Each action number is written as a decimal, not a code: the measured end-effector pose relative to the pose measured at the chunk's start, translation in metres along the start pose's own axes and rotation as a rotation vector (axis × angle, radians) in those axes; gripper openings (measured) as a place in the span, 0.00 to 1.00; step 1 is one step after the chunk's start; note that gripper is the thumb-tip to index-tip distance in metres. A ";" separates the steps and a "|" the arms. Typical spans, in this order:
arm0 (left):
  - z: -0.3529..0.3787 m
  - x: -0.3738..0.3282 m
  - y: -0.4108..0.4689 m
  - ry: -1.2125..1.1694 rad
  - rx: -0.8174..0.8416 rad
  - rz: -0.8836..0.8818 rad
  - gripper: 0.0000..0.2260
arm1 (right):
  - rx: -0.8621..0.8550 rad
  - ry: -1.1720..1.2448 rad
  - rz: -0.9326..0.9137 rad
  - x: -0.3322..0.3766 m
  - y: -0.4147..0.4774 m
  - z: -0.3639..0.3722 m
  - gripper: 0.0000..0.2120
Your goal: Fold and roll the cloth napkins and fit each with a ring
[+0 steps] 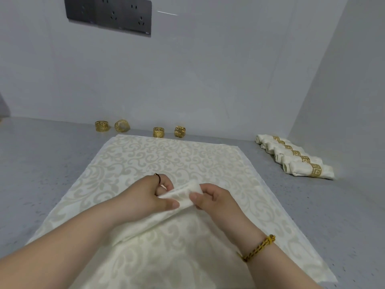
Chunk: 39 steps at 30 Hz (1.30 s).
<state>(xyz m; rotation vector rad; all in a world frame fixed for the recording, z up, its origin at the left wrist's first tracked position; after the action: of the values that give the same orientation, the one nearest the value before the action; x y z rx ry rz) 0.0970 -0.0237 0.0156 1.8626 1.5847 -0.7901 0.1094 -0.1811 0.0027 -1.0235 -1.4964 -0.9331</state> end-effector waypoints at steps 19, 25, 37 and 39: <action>-0.070 0.117 0.036 -0.387 -0.628 -0.365 0.10 | -0.117 -0.969 -0.183 -0.003 0.289 0.060 0.17; -0.072 0.128 0.039 -0.386 -0.635 -0.363 0.10 | -0.172 -1.129 -0.114 -0.021 0.349 0.077 0.18; -0.071 0.126 0.040 -0.460 -0.619 -0.332 0.09 | -0.343 -0.749 -0.345 0.006 0.311 0.061 0.09; -0.071 0.125 0.040 -0.479 -0.610 -0.325 0.09 | -0.317 -0.607 -0.367 0.015 0.284 0.059 0.08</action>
<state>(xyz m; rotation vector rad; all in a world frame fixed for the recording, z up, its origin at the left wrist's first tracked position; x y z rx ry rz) 0.1581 0.1050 -0.0283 0.9202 1.5871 -0.7093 0.3569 -0.0300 0.0201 -1.3690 -2.1373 -1.2111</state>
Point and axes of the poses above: each hand's wrist, its own y-axis towards the middle knuckle, its own z-axis out of the palm, x = y × z, the point moved 4 cm from there along y, towards the middle knuckle, and after that the axes turned 5 degrees about y, right-handed, at the moved point
